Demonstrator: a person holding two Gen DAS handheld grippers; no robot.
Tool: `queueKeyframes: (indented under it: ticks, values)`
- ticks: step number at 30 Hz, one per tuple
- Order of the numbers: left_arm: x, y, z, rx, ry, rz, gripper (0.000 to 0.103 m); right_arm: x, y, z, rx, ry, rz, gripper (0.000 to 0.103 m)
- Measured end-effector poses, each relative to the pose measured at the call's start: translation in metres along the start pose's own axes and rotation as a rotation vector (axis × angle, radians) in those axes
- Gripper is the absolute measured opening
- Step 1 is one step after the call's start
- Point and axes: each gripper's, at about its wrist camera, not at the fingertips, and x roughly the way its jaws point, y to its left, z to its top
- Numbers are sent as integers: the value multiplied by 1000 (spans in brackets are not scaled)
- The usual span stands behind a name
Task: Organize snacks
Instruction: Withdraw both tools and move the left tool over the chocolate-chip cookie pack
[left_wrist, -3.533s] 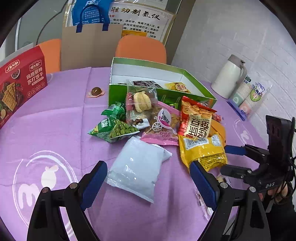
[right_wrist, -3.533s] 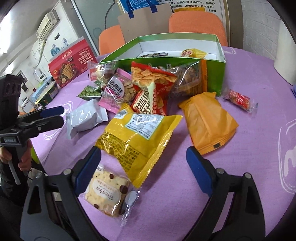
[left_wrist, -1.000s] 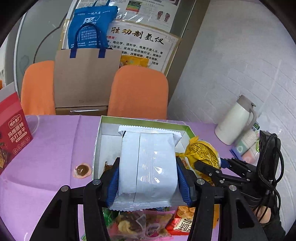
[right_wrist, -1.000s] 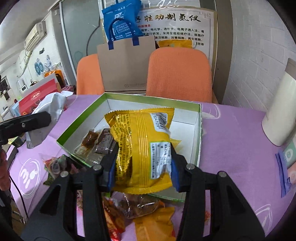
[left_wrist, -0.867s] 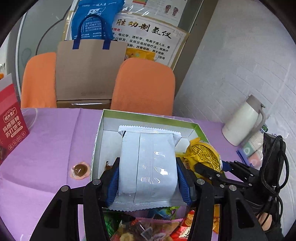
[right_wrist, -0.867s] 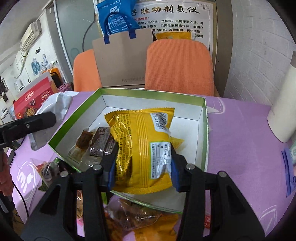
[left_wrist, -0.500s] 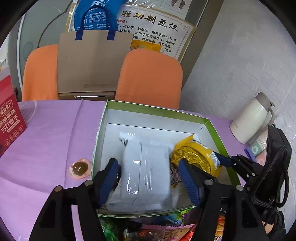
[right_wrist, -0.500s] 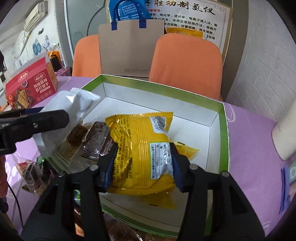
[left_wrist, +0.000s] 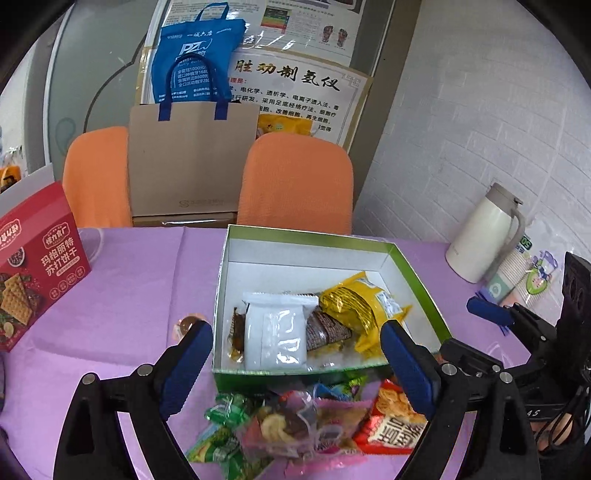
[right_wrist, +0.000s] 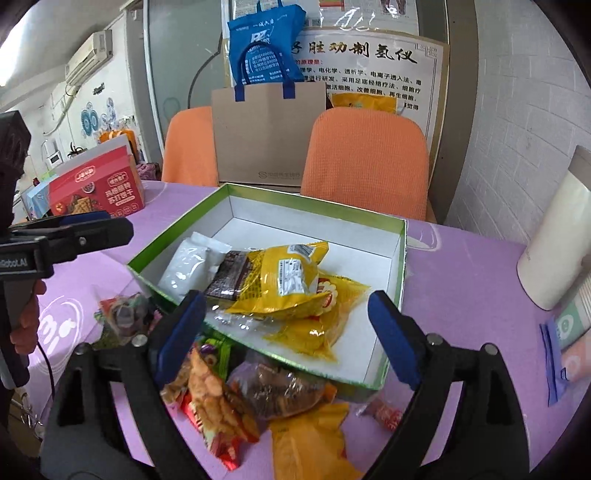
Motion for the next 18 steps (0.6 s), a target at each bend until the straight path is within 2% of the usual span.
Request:
queueKeyframes:
  ticks: [5, 10, 15, 18]
  values:
    - [-37, -14, -34, 41, 12, -113, 94, -53, 12, -30, -42, -40, 34, 96]
    - [-51, -29, -74, 81, 85, -235, 94, -74, 21, -59, -84, 27, 38, 97]
    - [-54, -48, -117, 154, 161, -256, 94, -82, 29, -89, -114, 77, 28, 97]
    - [-53, -57, -141, 212, 214, -275, 94, -80, 31, -110, -90, 147, 96, 97]
